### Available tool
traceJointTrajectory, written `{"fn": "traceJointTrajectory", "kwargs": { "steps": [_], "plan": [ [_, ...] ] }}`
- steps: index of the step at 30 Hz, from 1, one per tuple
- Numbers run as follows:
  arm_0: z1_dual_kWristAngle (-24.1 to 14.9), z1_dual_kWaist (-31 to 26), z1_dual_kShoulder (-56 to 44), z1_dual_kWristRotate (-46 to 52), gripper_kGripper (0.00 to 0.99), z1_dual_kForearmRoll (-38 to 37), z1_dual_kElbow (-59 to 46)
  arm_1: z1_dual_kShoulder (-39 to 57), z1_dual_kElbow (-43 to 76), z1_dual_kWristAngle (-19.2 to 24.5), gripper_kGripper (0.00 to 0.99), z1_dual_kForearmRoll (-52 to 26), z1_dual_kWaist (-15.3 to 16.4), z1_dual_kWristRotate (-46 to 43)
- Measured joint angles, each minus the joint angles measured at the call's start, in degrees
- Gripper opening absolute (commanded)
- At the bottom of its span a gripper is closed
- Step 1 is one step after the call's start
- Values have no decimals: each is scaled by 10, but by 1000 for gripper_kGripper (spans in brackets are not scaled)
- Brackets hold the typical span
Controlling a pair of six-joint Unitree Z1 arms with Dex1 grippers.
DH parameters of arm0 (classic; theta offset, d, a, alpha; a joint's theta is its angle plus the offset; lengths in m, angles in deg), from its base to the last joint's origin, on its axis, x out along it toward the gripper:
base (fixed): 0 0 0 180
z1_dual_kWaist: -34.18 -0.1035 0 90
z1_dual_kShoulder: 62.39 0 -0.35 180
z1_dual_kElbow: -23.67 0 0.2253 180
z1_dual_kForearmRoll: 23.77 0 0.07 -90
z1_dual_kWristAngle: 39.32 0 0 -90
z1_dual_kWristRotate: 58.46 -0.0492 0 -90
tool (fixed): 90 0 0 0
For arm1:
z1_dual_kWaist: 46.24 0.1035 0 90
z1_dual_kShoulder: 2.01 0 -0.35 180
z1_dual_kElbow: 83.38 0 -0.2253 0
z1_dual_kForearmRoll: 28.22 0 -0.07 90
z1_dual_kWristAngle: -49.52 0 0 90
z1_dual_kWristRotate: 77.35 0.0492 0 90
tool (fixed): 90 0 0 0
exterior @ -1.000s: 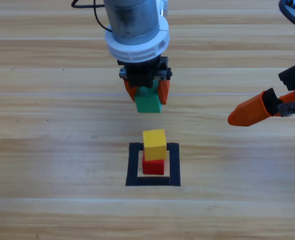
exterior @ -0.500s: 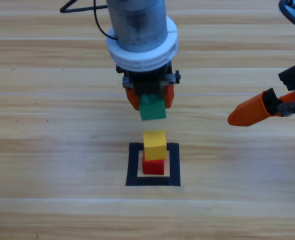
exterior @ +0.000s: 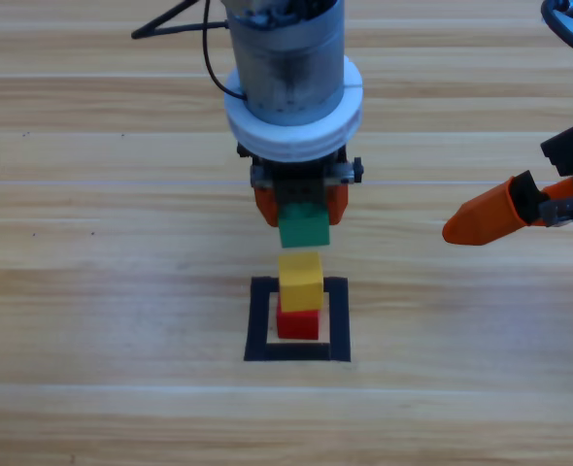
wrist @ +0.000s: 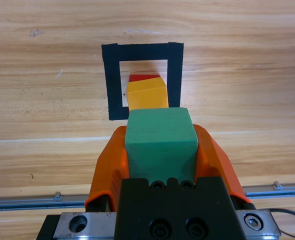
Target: Stack the blocks in the rectangular block: red at the bottom, yellow in the middle, green on top
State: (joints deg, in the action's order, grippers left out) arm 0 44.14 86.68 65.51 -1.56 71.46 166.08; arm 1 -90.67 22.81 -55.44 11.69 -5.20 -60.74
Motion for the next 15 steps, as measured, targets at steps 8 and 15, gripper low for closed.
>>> {"fn": "traceJointTrajectory", "kwargs": {
  "steps": [8,15],
  "plan": [
    [-1,0,14,0,38,0,-7,0,0,0,990,0,0,0],
    [-3,0,21,0,38,0,-8,0,0,0,990,0,0,0]
  ]
}}
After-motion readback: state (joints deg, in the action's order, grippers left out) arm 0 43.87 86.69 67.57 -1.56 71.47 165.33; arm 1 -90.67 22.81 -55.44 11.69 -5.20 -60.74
